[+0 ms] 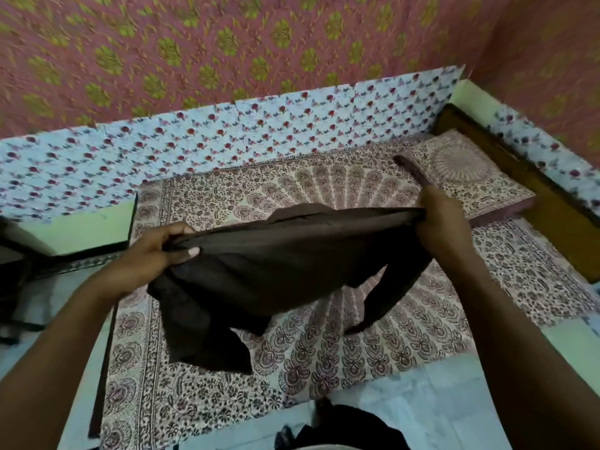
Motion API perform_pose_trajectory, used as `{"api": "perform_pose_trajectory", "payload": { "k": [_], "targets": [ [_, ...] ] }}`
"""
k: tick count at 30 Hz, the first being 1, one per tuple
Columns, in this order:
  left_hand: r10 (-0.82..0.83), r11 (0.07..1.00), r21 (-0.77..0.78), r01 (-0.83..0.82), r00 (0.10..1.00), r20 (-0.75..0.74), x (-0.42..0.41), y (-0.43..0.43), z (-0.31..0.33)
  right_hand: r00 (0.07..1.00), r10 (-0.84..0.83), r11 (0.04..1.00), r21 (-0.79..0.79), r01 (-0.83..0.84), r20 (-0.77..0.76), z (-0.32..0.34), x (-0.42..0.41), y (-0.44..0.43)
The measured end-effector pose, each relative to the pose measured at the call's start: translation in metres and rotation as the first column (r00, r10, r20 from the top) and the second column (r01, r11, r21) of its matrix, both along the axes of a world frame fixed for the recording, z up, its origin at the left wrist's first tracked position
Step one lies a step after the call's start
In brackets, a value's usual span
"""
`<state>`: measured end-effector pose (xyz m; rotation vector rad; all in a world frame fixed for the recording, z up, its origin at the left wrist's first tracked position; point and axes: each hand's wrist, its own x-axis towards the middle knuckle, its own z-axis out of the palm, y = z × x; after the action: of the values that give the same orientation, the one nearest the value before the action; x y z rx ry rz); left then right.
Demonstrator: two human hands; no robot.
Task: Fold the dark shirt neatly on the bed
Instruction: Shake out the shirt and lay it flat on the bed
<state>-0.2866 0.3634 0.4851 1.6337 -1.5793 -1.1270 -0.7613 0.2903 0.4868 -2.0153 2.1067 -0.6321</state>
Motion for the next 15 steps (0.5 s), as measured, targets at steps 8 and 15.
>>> {"api": "perform_pose_trajectory", "payload": {
  "k": [8, 15],
  "targets": [
    [0.137, 0.961, -0.255, -0.112, 0.987, 0.081, 0.010, -0.075, 0.026, 0.994, 0.027, 0.999, -0.044, -0.032, -0.109, 0.019, 0.009, -0.086],
    [0.126, 0.971, -0.234, -0.044, 0.929, 0.349, -0.011, -0.148, -0.035, 0.991, 0.119, 0.969, 0.225, -0.101, -0.068, -0.044, 0.000, -0.184]
  ]
}}
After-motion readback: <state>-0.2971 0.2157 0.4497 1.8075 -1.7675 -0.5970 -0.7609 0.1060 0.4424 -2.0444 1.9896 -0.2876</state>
